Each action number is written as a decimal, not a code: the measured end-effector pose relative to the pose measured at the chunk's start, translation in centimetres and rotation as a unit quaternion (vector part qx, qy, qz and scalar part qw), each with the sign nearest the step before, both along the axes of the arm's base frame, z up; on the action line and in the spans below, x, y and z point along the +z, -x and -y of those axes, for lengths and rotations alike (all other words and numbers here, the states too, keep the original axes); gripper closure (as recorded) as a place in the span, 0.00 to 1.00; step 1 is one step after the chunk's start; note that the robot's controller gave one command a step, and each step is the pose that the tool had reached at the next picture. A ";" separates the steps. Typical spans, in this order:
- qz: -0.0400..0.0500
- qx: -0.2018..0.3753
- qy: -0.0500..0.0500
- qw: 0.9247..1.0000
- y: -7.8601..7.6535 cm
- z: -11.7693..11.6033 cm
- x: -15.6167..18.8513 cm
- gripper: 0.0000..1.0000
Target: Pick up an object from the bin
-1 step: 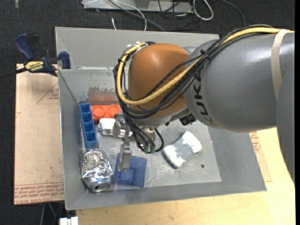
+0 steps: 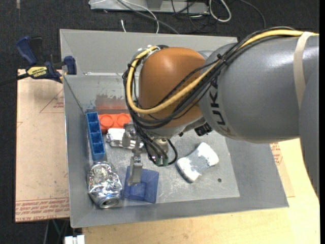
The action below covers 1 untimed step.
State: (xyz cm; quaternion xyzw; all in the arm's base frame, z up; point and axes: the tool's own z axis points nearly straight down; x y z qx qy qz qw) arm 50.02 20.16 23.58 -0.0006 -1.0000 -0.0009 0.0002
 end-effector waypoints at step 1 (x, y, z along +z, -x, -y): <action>0.000 0.033 0.000 0.999 1.5 1.1 -7.3 1.00</action>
Offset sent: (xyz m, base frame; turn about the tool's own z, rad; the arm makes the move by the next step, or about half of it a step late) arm 0.0000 0.0000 0.0000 0.0000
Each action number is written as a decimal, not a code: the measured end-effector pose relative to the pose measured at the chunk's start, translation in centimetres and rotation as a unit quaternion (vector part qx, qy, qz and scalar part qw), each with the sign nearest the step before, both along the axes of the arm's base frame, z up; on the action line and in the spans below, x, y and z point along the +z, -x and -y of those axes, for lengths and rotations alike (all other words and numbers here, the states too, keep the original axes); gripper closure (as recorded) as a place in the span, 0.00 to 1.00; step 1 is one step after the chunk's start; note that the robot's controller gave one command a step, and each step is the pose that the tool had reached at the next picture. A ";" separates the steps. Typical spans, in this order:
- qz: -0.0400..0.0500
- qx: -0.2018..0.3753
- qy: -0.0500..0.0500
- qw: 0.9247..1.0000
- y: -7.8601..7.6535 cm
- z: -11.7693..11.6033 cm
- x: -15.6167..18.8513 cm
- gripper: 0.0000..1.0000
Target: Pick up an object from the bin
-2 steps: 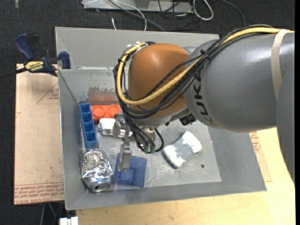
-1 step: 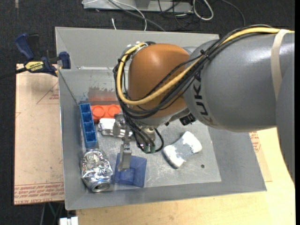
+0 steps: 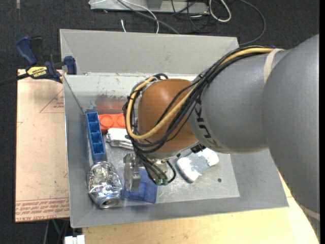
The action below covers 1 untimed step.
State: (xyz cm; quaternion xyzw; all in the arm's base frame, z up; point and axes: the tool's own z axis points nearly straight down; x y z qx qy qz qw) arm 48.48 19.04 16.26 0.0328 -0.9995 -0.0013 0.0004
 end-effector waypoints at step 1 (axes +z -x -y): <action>0.000 0.000 0.000 1.000 0.0 0.0 0.0 0.00</action>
Offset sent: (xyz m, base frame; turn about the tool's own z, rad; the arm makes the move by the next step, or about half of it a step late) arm 0.0000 0.0000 0.0000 0.0000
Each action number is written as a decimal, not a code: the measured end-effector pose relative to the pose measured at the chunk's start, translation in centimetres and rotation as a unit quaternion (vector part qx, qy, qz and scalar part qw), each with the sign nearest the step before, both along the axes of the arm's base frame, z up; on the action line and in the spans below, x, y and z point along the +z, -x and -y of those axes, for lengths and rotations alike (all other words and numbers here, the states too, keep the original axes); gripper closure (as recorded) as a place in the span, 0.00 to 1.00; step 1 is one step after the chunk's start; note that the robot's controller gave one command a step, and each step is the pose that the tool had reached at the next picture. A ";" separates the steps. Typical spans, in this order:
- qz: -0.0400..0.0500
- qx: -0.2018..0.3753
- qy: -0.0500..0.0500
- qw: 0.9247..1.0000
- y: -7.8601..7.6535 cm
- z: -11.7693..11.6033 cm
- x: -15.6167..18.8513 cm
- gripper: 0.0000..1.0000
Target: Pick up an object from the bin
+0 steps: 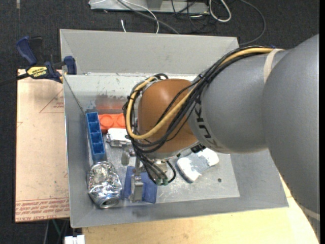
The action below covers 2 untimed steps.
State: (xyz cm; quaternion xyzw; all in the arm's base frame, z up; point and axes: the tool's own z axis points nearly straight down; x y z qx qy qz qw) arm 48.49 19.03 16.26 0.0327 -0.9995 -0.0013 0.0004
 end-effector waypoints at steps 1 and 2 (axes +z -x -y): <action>0.000 0.000 0.000 1.000 0.0 0.0 0.0 0.00; 0.002 0.086 -0.001 0.996 -4.4 3.5 9.4 0.00</action>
Offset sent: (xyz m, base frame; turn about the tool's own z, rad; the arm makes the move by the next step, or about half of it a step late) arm 0.0445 -0.0368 0.0971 -0.1799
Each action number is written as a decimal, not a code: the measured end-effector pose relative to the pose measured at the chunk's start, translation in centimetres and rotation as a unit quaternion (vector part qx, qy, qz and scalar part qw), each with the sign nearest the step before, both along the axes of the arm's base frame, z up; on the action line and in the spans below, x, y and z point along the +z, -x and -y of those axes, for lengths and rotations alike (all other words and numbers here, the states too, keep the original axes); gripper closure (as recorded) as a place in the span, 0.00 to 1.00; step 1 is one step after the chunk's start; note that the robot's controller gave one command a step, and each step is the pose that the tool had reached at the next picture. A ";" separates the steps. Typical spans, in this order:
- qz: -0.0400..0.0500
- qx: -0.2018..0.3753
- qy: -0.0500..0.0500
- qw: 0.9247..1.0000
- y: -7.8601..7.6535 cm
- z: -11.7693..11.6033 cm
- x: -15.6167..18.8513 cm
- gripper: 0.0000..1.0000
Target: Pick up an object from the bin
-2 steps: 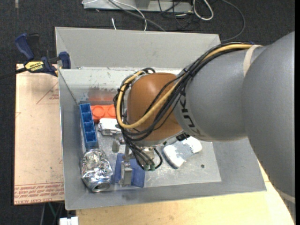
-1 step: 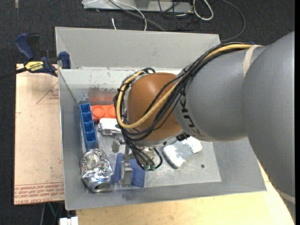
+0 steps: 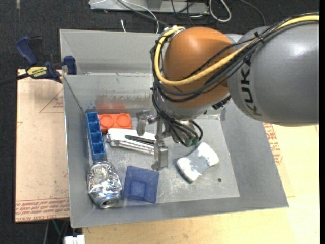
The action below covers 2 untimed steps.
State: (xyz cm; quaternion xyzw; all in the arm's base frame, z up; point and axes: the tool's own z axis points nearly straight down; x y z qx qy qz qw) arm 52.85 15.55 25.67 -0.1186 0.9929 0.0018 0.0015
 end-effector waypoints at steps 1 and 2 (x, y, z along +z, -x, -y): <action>-0.002 0.013 0.000 1.000 2.4 -2.6 -9.0 0.00; 0.003 0.048 -0.001 0.999 3.4 -1.9 -8.6 0.00</action>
Offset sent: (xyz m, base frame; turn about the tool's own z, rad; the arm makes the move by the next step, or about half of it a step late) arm -0.0391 0.0126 -0.0568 -0.1337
